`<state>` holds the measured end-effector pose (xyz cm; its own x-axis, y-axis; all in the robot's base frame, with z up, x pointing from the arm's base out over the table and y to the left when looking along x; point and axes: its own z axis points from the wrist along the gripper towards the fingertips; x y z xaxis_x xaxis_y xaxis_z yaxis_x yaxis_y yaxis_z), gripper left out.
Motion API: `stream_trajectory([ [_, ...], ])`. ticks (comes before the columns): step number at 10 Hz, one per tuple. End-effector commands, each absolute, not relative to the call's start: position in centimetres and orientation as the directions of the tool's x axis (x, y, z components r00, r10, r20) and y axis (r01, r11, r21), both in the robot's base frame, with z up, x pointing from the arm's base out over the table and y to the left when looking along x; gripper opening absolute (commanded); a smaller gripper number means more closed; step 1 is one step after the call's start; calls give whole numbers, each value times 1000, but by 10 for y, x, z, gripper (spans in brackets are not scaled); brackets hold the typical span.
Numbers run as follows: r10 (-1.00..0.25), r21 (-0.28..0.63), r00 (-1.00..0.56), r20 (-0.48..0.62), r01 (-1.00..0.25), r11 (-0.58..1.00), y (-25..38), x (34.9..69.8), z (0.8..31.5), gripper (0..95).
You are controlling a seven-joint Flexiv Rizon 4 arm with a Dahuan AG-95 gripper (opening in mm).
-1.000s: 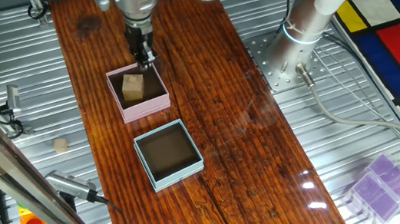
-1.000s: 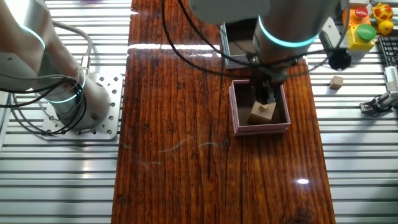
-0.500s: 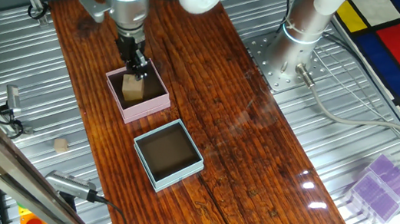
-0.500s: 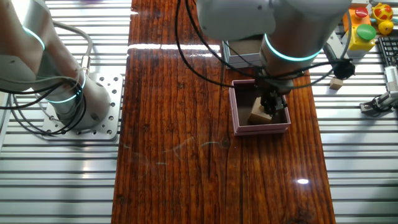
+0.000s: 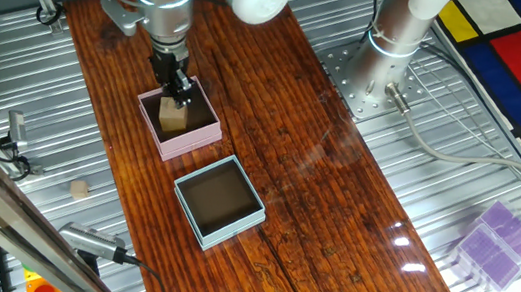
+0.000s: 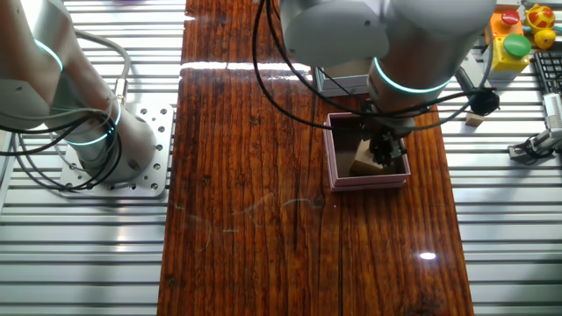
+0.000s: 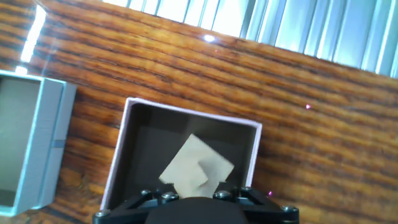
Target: Move an object from one box to another
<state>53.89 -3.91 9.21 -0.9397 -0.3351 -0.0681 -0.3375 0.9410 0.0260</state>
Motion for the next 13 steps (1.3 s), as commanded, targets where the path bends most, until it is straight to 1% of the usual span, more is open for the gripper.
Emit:
stream_trajectory([
  [1, -336, 25, -939, -69, -338, 941, -39, 540, 89, 380],
  [5, -365, 16, -928, -81, -367, 930, -37, 541, 87, 380],
  [8, -365, 8, -927, -87, -367, 930, -30, 544, 85, 380],
  [9, -366, 6, -927, -86, -368, 930, -30, 544, 85, 190],
  [10, -373, 3, -924, -88, -375, 927, -30, 544, 85, 190],
  [11, -378, -3, -921, -89, -379, 925, -30, 544, 85, 0],
  [13, -394, -18, -916, -80, -394, 919, -30, 544, 88, 0],
])
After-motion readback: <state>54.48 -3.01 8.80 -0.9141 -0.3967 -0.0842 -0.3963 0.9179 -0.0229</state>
